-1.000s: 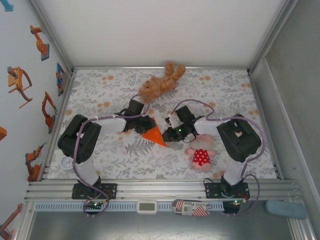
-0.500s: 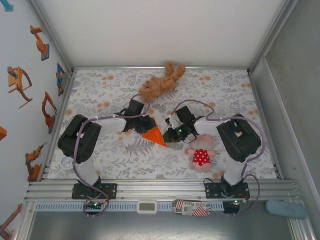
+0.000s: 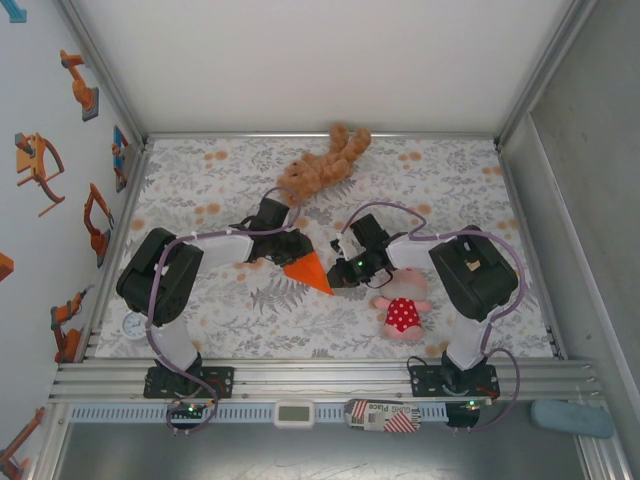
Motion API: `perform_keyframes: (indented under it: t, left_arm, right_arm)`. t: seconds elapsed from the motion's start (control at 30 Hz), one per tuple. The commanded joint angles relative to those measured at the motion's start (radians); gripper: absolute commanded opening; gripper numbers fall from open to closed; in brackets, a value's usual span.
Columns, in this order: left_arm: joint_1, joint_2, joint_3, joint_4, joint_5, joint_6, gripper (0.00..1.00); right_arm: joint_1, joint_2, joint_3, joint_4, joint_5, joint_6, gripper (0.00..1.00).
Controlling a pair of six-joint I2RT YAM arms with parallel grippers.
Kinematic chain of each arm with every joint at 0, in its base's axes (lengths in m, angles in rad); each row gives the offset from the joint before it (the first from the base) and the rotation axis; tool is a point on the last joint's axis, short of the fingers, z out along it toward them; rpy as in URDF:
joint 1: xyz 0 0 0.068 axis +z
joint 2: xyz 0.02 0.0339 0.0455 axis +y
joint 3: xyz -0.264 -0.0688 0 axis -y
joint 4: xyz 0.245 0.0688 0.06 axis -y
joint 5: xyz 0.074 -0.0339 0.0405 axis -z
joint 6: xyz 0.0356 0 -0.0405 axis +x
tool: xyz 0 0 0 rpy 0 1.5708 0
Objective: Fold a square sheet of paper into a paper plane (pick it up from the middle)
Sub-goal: Fourth fold the wing at the center of the table.
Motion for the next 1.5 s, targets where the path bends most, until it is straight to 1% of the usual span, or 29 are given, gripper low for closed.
perform_keyframes:
  t: [0.0, 0.33, 0.53, 0.77, 1.13, 1.47]
  left_arm:
    - [-0.004, 0.023, 0.028, -0.02, 0.011, 0.026, 0.22]
    - [-0.003, 0.03, 0.026, -0.031, -0.007, 0.025, 0.22]
    - [-0.001, 0.042, 0.032, -0.032, -0.012, 0.033, 0.22]
    - [0.002, 0.056, 0.036, -0.033, -0.02, 0.036, 0.22]
    - [0.007, 0.066, 0.039, -0.048, -0.022, 0.045, 0.22]
    - [0.011, 0.087, 0.04, -0.057, -0.018, 0.048, 0.22]
  right_arm:
    - [-0.006, 0.023, 0.003, -0.034, 0.009, -0.021, 0.11]
    - [-0.005, 0.035, 0.013, -0.052, 0.018, -0.029, 0.1]
    - [-0.006, 0.054, 0.036, -0.109, 0.016, -0.044, 0.08]
    - [-0.006, 0.062, 0.042, -0.132, 0.024, -0.05, 0.08]
    - [-0.006, 0.066, 0.05, -0.142, 0.024, -0.051, 0.09]
    - [-0.005, 0.025, 0.055, -0.135, 0.026, -0.031, 0.13]
